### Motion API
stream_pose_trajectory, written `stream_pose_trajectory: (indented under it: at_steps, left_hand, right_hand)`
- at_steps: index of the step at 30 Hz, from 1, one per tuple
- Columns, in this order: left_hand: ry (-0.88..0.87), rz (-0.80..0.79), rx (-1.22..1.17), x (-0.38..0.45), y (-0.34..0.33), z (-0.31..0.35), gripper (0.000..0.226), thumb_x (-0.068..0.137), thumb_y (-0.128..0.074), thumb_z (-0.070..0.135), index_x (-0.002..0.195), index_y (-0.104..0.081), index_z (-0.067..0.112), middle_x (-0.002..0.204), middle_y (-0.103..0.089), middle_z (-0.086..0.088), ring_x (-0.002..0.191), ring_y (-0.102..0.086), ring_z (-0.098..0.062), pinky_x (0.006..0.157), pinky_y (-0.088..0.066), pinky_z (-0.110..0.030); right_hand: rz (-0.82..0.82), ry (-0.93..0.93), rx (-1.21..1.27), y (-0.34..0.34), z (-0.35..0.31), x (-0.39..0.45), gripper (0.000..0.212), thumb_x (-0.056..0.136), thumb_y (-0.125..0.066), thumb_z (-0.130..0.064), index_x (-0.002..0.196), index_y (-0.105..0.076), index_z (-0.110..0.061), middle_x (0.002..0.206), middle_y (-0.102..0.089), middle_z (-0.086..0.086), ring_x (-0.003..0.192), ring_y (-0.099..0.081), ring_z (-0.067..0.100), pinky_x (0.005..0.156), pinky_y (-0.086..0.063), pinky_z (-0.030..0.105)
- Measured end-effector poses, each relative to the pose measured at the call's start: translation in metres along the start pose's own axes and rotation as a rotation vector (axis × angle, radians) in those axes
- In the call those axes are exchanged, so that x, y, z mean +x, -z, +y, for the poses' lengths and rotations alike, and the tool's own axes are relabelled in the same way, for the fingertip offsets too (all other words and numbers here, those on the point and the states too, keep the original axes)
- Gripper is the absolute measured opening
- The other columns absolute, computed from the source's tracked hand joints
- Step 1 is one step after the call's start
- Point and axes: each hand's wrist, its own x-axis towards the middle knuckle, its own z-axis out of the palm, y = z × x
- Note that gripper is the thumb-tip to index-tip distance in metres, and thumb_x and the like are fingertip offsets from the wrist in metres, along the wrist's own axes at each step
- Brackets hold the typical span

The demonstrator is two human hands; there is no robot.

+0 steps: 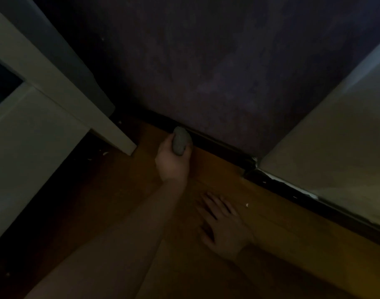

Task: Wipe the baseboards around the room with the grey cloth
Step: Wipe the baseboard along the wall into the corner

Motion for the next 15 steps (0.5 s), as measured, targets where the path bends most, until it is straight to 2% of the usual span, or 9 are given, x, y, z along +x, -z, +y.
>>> stream_pose_trajectory:
  at_steps: [5, 7, 10, 12, 15]
  left_hand:
    - [-0.036, -0.1, -0.028, -0.034, -0.017, 0.016, 0.052, 0.083, -0.076, 0.015, 0.133, -0.061, 0.007, 0.126, -0.064, -0.011, 0.115, -0.06, -0.023, 0.1, -0.047, -0.033]
    - [-0.062, -0.171, -0.029, -0.05, -0.02, 0.019, 0.054, 0.082, -0.077, 0.013, 0.133, -0.061, 0.006, 0.126, -0.064, -0.011, 0.115, -0.06, -0.024, 0.1, -0.046, -0.031]
    - [-0.217, -0.336, 0.044, -0.061, -0.017, 0.02, 0.054, 0.078, -0.079, 0.013, 0.13, -0.063, 0.01, 0.122, -0.066, -0.011, 0.11, -0.062, -0.023, 0.091, -0.041, -0.019]
    - [-0.335, -0.409, 0.111, -0.058, -0.007, 0.017, 0.053, 0.077, -0.081, 0.014, 0.127, -0.066, 0.011, 0.117, -0.067, -0.008, 0.105, -0.064, -0.022, 0.087, -0.041, -0.017]
    - [-0.305, -0.29, 0.087, -0.037, 0.014, 0.008, 0.05, 0.078, -0.08, 0.009, 0.126, -0.065, 0.006, 0.119, -0.066, -0.006, 0.105, -0.059, -0.012, 0.09, -0.037, -0.01]
  right_hand:
    - [-0.014, 0.006, -0.052, 0.005, 0.004, -0.002, 0.061, 0.089, -0.048, -0.05, 0.143, -0.051, -0.023, 0.151, -0.045, 0.006, 0.141, -0.04, 0.024, 0.116, -0.017, 0.043]
    - [-0.017, 0.014, -0.079, 0.008, 0.002, -0.003, 0.058, 0.087, -0.046, -0.051, 0.136, -0.059, -0.024, 0.143, -0.055, 0.006, 0.134, -0.049, 0.026, 0.114, -0.019, 0.042]
    - [-0.023, 0.008, -0.092, 0.01, 0.002, -0.003, 0.057, 0.083, -0.045, -0.053, 0.129, -0.064, -0.026, 0.134, -0.062, 0.003, 0.128, -0.056, 0.025, 0.114, -0.023, 0.042]
    - [-0.041, -0.005, -0.098, 0.011, 0.003, -0.003, 0.06, 0.081, -0.047, -0.055, 0.131, -0.063, -0.026, 0.137, -0.06, 0.003, 0.129, -0.055, 0.025, 0.117, -0.028, 0.044]
    - [-0.066, 0.01, -0.051, 0.012, 0.003, -0.002, 0.067, 0.081, -0.051, -0.052, 0.141, -0.054, -0.023, 0.148, -0.049, 0.005, 0.139, -0.043, 0.024, 0.119, -0.018, 0.044]
